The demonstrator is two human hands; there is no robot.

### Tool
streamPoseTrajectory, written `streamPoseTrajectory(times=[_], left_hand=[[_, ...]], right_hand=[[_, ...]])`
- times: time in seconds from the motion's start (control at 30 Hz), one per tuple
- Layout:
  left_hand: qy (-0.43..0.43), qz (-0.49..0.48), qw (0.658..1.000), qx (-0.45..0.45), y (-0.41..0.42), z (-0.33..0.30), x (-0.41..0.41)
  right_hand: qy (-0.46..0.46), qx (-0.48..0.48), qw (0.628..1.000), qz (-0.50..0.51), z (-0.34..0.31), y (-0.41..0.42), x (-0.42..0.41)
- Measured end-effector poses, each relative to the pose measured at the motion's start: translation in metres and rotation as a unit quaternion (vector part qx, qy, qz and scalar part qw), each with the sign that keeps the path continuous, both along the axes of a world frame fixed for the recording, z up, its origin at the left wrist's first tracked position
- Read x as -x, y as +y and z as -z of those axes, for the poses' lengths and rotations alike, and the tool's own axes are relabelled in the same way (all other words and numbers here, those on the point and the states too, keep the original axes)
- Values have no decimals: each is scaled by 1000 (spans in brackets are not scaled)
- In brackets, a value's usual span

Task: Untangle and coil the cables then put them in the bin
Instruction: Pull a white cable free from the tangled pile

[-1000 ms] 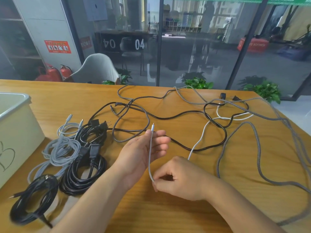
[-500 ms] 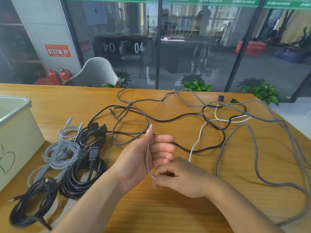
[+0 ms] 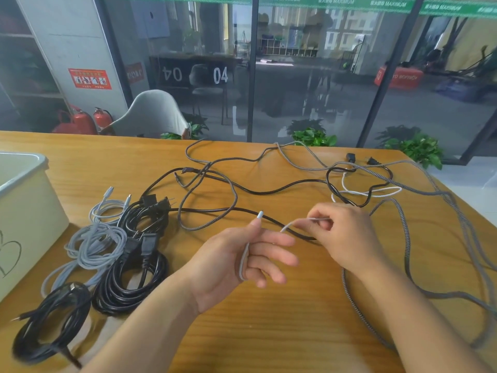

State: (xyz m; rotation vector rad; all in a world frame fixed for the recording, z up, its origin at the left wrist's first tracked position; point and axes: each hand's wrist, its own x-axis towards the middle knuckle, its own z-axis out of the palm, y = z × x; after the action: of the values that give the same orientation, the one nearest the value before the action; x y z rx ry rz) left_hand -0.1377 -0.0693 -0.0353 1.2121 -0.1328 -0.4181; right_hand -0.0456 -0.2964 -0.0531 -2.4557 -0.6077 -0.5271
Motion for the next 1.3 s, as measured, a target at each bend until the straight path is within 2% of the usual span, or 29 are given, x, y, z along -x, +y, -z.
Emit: streamPoseTrajectory(times=[0.07, 0.13, 0.33, 0.5, 0.67, 0.87, 1.0, 1.13, 1.3], left_hand=[[-13, -7, 999, -32, -2, 5, -1], [-31, -29, 996, -73, -4, 9, -3], [-91, -95, 979, -156, -12, 17, -4], [-90, -145, 978, -116, -13, 19, -5], [-102, -179, 974, -98, -12, 21, -6], [-117, -231, 966, -15, -9, 18, -7], [-105, -258, 958, 74, 1, 11, -11], [-80, -259, 961, 51, 4, 10, -10], [-70, -193, 979, 20, 0, 6, -6]], right_hand=[[-76, -64, 995, 9, -8, 14, 14], [-109, -102, 989, -5, -12, 26, 25], [-55, -118, 990, -50, -12, 48, 44], [17, -105, 987, -118, 2, 68, 57], [69, -97, 982, -145, 8, 73, 58], [276, -140, 923, -227, 12, 67, 50], [269, -73, 932, -229, 23, 46, 27], [241, 13, 959, -147, 24, 16, -3], [204, 2, 974, -94, 29, -17, -35]])
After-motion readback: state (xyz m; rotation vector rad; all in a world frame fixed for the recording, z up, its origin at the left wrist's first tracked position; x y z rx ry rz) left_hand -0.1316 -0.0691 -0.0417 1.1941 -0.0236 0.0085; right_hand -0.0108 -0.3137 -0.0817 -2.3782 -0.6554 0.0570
